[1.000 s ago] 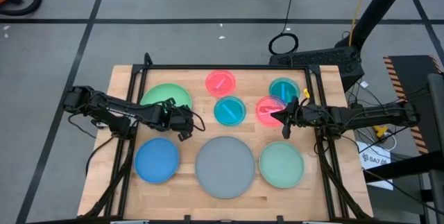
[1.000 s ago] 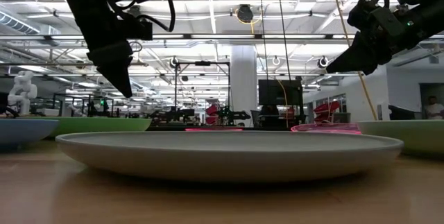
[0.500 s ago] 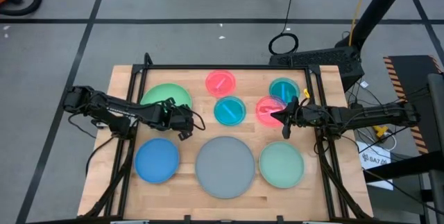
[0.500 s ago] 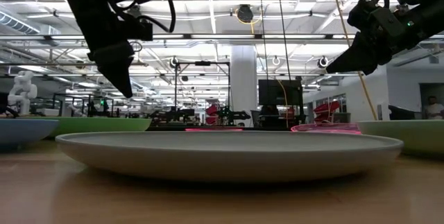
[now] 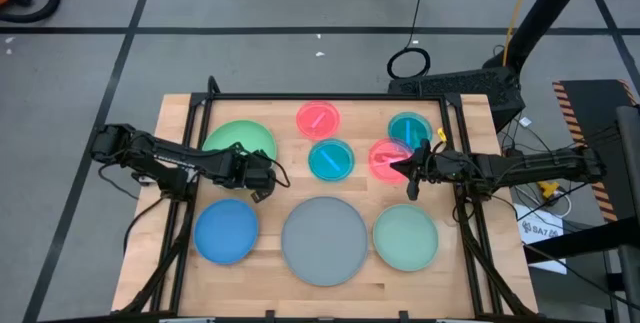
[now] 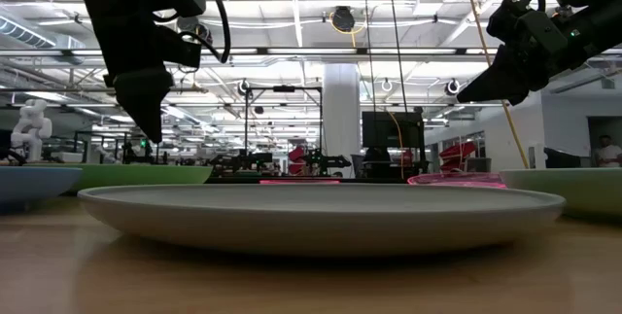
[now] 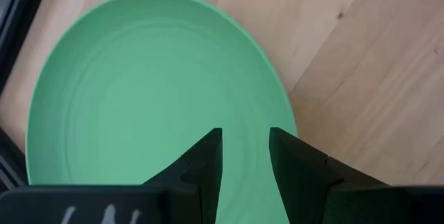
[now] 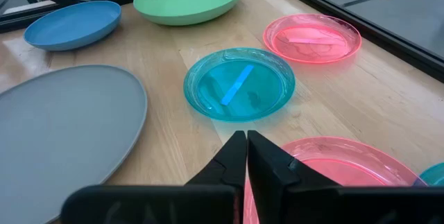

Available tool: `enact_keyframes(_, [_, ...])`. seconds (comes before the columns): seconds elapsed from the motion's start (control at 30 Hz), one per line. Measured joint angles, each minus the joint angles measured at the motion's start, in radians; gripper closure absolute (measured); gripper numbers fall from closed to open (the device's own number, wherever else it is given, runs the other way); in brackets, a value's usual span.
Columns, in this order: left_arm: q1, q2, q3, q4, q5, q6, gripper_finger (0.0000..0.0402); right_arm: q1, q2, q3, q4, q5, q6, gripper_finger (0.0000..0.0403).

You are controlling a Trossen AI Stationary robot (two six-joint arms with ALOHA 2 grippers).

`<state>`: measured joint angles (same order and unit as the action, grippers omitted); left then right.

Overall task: Stack plastic plates
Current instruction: Stack the light green plate on top of the gray plate

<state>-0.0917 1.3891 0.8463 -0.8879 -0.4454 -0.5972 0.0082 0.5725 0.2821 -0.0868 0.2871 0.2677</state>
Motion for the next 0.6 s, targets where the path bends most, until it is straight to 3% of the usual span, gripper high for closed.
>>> enact_keyframes(0.6, [-0.172, 0.000, -0.043, 0.083, 0.005, 0.197, 0.0274, 0.000, 0.000, 0.000, 0.000, 0.000, 0.001, 0.0392])
